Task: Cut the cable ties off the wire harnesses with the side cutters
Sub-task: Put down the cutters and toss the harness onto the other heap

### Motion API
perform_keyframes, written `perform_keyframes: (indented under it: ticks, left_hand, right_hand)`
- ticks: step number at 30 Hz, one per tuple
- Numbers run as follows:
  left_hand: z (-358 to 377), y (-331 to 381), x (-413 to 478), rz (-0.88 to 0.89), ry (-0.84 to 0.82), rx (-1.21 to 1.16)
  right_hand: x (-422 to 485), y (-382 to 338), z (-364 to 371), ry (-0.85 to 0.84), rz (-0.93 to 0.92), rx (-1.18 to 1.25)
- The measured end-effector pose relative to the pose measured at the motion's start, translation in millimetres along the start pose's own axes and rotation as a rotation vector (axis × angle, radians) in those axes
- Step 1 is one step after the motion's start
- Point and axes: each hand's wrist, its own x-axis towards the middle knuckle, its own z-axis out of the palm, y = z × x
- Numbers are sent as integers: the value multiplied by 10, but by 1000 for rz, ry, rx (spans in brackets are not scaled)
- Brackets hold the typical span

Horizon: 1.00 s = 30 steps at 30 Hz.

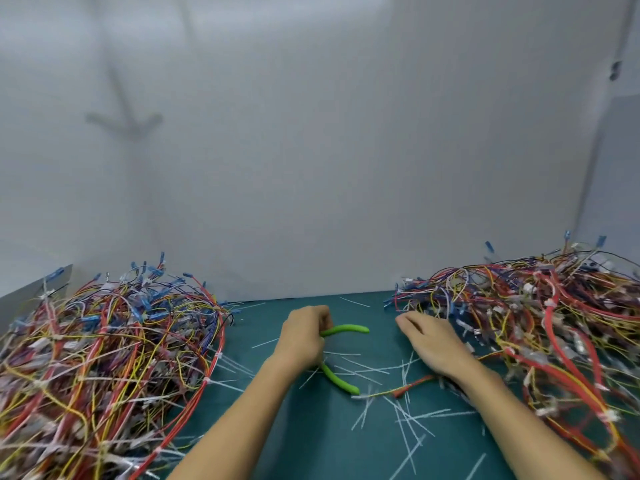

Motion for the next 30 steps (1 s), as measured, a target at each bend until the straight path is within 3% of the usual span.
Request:
perform_keyframes:
  ticks: [6, 12, 17, 20, 23, 25, 30]
  left_hand:
    - [-94, -119, -40, 62, 31, -23]
    - [-175, -114, -60, 130, 74, 94]
    - [-188, -84, -60, 228, 56, 109]
    - [-136, -98, -116, 274, 14, 143]
    - [-135, -193, -147, 239, -3, 145]
    - [-136, -231, -162, 228, -33, 165]
    - [-90, -208, -172, 231, -54, 155]
  right_hand:
    - [-49, 269, -187, -18, -61, -118]
    - [-44, -35, -73, 24, 2, -221]
    - [-189, -821, 368, 186, 51, 420]
    - [-256, -1028, 621, 138, 53, 687]
    - [-214, -922, 627, 70, 171, 904]
    - [-174, -756, 540, 57, 169, 825]
    - [-155, -258, 142, 167, -11, 276]
